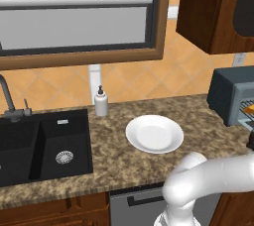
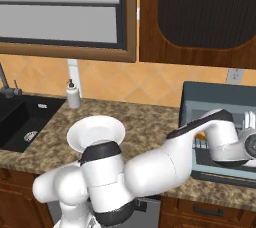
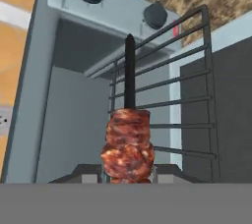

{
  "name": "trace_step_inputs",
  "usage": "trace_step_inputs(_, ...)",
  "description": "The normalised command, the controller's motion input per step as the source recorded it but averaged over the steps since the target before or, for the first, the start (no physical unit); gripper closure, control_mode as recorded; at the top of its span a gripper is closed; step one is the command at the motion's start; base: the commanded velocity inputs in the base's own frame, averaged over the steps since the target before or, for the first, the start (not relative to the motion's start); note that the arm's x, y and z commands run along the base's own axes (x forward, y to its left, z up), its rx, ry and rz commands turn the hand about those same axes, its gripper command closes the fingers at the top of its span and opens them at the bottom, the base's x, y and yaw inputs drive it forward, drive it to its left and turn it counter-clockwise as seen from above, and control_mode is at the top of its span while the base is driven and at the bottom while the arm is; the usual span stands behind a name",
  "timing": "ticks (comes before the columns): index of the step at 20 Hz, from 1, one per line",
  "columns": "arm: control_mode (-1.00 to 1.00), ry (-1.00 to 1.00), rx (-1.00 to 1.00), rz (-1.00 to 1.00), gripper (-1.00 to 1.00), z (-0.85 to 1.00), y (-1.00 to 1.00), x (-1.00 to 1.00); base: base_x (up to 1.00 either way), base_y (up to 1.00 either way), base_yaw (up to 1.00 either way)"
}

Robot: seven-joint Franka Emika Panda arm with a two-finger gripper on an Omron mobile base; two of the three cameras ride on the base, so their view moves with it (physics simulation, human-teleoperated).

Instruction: Pick up the kebab skewer and baguette bread, and place them inside the toaster oven. Close the toaster oven door and start by setting the timer.

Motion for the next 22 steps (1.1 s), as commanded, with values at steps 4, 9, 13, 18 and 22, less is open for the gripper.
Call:
trace_step_inputs(4,-1.0,0.16,0.0,0.0,1.0,-0.25,0.17,0.2,0.0,0.0,0.0)
trace_step_inputs(9,-1.0,0.16,0.0,0.0,1.0,-0.22,0.38,0.23,0.0,0.0,0.0)
trace_step_inputs(13,-1.0,0.08,0.02,-0.02,1.0,-0.12,0.25,0.2,0.0,0.0,0.0)
trace_step_inputs(18,-1.0,0.01,0.09,-0.03,1.0,-0.15,-0.01,0.13,0.0,0.0,0.0)
trace_step_inputs(22,-1.0,0.01,0.05,-0.01,1.0,-0.31,0.0,0.16,0.0,0.0,0.0)
